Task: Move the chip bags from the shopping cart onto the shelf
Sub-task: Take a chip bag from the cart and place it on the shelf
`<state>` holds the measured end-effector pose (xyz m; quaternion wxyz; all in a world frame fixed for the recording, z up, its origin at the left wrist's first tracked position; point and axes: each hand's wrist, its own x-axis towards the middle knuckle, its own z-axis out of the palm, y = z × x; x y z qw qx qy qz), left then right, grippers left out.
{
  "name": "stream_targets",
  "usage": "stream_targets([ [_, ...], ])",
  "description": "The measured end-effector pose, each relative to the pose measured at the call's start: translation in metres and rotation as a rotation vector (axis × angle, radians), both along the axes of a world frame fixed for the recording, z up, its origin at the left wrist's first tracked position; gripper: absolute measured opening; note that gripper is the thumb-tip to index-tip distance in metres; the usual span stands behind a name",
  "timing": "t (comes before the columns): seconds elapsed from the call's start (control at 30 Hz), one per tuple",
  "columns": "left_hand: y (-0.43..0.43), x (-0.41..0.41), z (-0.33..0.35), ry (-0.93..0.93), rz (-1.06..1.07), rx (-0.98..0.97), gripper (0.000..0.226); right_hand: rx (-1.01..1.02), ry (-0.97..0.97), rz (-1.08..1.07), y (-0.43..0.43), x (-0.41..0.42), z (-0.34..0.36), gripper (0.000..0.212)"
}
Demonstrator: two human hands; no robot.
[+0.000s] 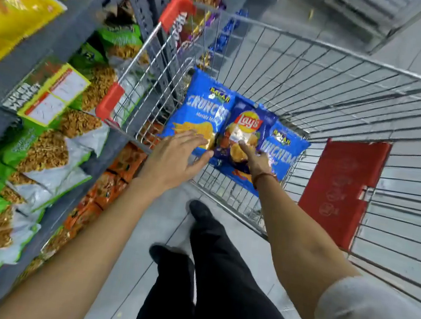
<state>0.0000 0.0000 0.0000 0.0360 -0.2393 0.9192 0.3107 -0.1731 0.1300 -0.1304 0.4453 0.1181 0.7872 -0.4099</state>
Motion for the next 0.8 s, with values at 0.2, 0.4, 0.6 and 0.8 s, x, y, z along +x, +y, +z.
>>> stream_targets([
  [0.2,0.0,-0.002,-0.007,0.001,0.057,-0.074,0.061,-0.079,-0.054,-0.151,-0.021,-0.004,-0.02,0.109],
  [0.4,0.001,-0.001,-0.002,-0.006,0.075,-0.101,0.056,-0.139,-0.076,-0.232,-0.025,-0.003,-0.015,0.09],
  [0.6,0.003,0.002,0.0,-0.031,0.11,-0.065,0.042,-0.26,-0.038,-0.252,-0.011,-0.009,0.014,0.06],
  [0.8,0.001,0.006,0.023,-0.003,0.138,-0.03,0.03,-0.358,0.092,-0.144,-0.005,-0.009,0.08,0.089],
])
